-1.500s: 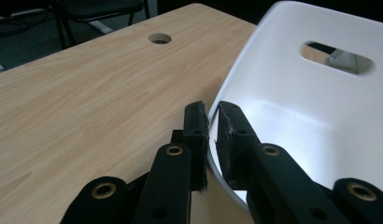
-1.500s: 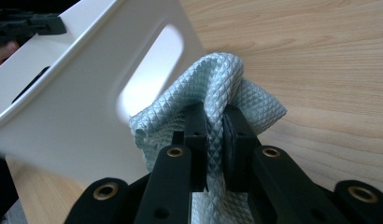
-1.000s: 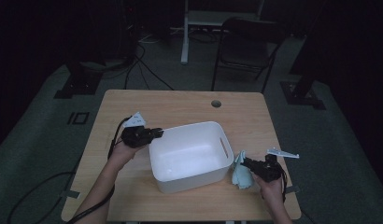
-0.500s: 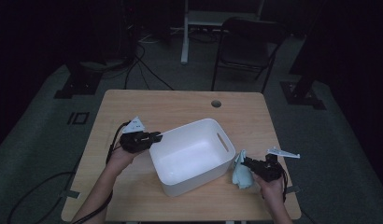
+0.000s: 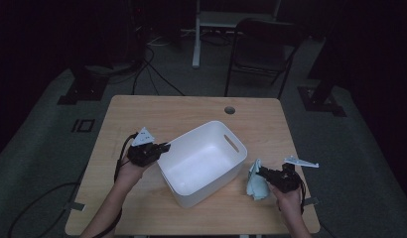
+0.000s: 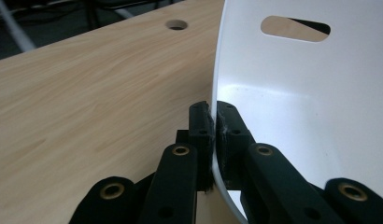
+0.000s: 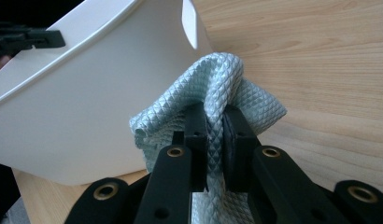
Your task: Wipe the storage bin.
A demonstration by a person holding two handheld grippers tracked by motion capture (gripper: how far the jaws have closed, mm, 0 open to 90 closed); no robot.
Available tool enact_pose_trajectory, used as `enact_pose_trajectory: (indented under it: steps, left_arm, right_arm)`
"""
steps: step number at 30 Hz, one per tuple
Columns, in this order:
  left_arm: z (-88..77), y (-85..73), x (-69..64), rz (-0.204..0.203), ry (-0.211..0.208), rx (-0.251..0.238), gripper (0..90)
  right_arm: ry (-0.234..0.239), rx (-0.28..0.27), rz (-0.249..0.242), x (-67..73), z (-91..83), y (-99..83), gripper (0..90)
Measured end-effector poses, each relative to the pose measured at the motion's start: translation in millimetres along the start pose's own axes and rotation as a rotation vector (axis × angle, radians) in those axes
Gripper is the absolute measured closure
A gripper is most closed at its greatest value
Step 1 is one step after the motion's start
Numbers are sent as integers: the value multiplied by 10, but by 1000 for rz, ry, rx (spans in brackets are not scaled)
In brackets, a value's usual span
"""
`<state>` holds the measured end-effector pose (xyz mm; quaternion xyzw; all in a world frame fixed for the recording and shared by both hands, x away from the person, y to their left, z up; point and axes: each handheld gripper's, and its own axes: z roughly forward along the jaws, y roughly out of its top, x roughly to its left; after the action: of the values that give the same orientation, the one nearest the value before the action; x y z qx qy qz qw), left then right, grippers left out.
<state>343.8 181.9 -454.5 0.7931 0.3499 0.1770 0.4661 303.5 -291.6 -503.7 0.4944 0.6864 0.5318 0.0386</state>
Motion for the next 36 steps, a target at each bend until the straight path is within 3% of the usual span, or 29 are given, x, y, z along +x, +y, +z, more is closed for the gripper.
enact_pose_trajectory:
  steps: [2, 8, 10, 15, 23, 27, 29, 36]
  left_arm:
    - [-52, -32, -42, -10, 35, 0, 864]
    - [-146, -115, -120, -42, 68, -23, 863]
    - [-177, -146, -184, -71, 89, -31, 863]
    - [-207, -166, -317, -90, 144, -22, 862]
    - [-221, -175, -362, -75, 143, -18, 859]
    - [-211, -168, -355, -70, 134, -15, 859]
    - [-209, -165, -339, -70, 120, -14, 860]
    - [-204, -153, -317, -53, 96, -8, 861]
  right_arm:
    - [-1, 1, 1, -1, 2, 3, 822]
    - [4, 3, -10, 29, 23, 22, 822]
    - [11, -1, -17, 59, 40, 50, 822]
    - [26, -13, -35, 112, 74, 117, 822]
    - [34, -39, -67, 199, 180, 288, 822]
    - [61, -52, -102, 304, 258, 361, 822]
    - [49, -51, -123, 338, 289, 377, 822]
    - [38, -61, -116, 340, 337, 386, 824]
